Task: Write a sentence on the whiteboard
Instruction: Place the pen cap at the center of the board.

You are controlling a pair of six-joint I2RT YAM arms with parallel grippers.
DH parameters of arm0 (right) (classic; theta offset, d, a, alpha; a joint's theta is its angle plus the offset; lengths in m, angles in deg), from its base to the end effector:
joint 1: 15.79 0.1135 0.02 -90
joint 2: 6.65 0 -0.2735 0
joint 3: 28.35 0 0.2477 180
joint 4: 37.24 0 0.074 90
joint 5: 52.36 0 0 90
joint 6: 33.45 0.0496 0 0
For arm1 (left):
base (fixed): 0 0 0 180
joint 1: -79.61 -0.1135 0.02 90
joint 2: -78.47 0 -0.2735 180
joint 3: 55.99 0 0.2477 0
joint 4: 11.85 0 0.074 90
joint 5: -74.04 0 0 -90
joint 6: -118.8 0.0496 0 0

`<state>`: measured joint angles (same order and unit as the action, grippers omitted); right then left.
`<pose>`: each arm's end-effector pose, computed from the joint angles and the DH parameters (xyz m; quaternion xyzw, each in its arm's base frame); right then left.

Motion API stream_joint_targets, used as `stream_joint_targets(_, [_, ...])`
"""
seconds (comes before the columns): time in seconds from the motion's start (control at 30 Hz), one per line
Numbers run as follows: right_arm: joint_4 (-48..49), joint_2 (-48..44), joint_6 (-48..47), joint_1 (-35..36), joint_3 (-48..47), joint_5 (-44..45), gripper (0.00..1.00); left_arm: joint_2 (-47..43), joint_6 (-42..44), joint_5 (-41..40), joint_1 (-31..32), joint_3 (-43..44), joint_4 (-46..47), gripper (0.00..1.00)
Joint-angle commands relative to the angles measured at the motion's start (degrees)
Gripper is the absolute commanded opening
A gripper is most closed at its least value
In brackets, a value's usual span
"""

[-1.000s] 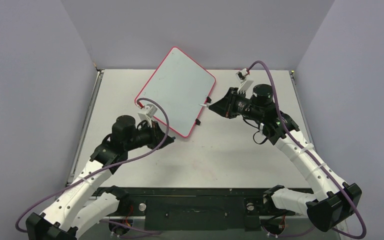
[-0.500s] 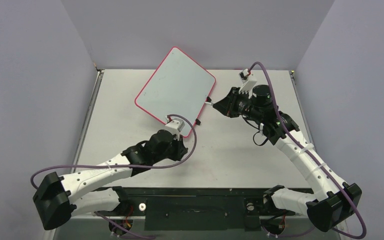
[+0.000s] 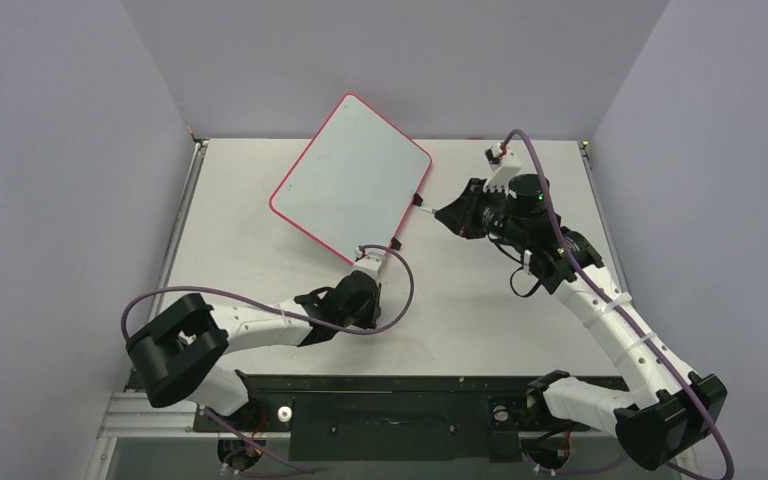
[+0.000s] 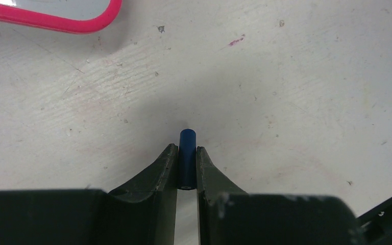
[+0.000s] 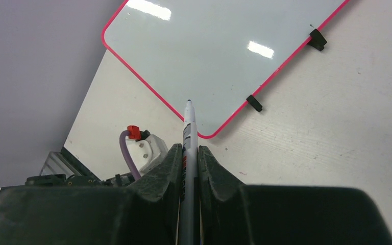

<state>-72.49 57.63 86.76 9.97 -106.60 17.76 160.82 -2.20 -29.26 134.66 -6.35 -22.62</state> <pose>0.2215 0.1256 0.3759 -0.0658 0.8163 0.3867 0.4241 0.1702 -0.2236 0.1666 0.1454 0.9020 -0.1899 0.3593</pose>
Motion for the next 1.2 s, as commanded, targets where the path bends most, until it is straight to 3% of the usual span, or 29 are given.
stream_joint_targets(0.0, [0.6,-1.7,-1.4,-0.8,0.3,1.4,0.00,2.6,0.4,-1.4,0.3,2.3,5.2,0.03])
stream_joint_targets(0.23, [0.4,-1.4,-1.8,-1.1,0.4,1.3,0.00,6.3,0.4,-2.0,0.4,2.7,4.8,0.07])
stream_joint_targets(0.73, [-0.4,-1.0,-2.6,-1.9,0.0,0.9,0.00,6.1,1.5,-2.6,0.4,2.6,4.9,0.30])
stream_joint_targets(0.9, [-0.9,-1.0,-2.9,-2.0,-0.3,1.2,0.00,2.3,2.9,-2.3,0.4,5.1,-0.4,0.42])
stream_joint_targets(1.17, [-1.1,-1.0,-3.1,-2.4,-0.6,1.6,0.00,-6.9,5.5,-2.5,-2.7,13.5,-13.0,0.49])
